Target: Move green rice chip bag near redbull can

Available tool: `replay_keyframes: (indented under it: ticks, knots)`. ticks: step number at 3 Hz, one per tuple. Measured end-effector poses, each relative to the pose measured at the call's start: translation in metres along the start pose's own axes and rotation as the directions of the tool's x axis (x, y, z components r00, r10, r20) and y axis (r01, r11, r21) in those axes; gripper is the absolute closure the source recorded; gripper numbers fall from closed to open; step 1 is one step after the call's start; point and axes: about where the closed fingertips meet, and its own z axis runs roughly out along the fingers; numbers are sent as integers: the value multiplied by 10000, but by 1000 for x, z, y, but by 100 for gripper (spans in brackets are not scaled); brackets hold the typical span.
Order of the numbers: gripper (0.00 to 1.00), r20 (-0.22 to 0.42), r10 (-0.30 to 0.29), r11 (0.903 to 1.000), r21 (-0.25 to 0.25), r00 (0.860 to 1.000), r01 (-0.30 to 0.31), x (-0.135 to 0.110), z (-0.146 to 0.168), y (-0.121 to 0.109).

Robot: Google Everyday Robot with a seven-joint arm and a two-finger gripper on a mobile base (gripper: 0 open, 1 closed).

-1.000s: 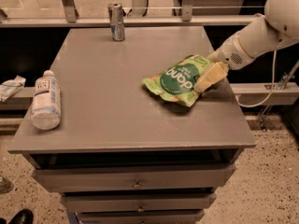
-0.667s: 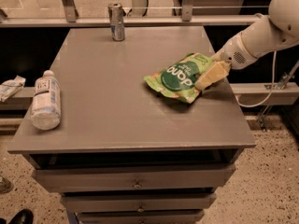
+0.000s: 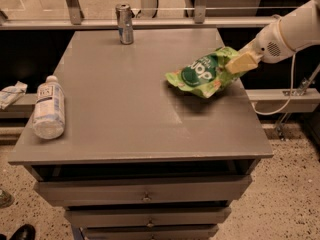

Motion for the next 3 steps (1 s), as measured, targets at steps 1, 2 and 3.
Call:
replay_keyframes:
  ticks: [1,2,3]
  knots:
    - [100,571,536,9920,1109,9969,-597,-10,-39,-10]
    - [100,856,708,9848,1527,9938,-833,-15,-50,-16]
    - [100,945,808,9842,1498,9922,-944,-15,-46,-11]
